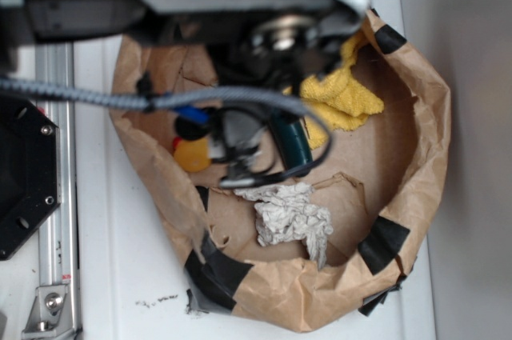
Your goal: Grab the yellow duck.
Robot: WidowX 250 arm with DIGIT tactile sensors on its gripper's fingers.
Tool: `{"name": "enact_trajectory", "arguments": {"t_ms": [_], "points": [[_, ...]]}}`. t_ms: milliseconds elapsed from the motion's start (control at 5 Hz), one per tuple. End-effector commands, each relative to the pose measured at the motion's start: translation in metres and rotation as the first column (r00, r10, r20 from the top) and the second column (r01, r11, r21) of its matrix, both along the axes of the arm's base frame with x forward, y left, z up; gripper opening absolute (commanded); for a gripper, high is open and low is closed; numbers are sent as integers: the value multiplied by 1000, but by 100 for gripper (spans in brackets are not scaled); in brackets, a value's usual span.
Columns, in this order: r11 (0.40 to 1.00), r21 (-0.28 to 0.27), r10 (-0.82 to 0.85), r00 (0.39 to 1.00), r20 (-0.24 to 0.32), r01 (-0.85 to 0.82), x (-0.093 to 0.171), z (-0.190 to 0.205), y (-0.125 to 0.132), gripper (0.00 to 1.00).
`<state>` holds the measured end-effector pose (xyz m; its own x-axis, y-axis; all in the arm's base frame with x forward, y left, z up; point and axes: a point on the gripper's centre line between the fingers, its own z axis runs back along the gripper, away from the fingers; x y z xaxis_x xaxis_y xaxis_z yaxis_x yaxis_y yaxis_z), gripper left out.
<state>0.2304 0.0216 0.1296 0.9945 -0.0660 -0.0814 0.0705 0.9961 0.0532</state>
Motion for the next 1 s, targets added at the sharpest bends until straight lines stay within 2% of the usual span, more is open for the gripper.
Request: {"name": "enact_trajectory", "arguments": {"t_ms": [0, 200, 400, 600, 800], "points": [[998, -1, -57, 998, -11, 57, 4, -37, 0, 100], [999, -38, -28, 995, -94, 24, 16, -52, 0, 100], [1000, 0, -31, 991, -132, 31, 21, -62, -4, 100], [997, 29, -70, 986, -154, 75, 10, -71, -6, 100], [994, 32, -103, 981, -163, 109, 1, -71, -3, 100]]}}
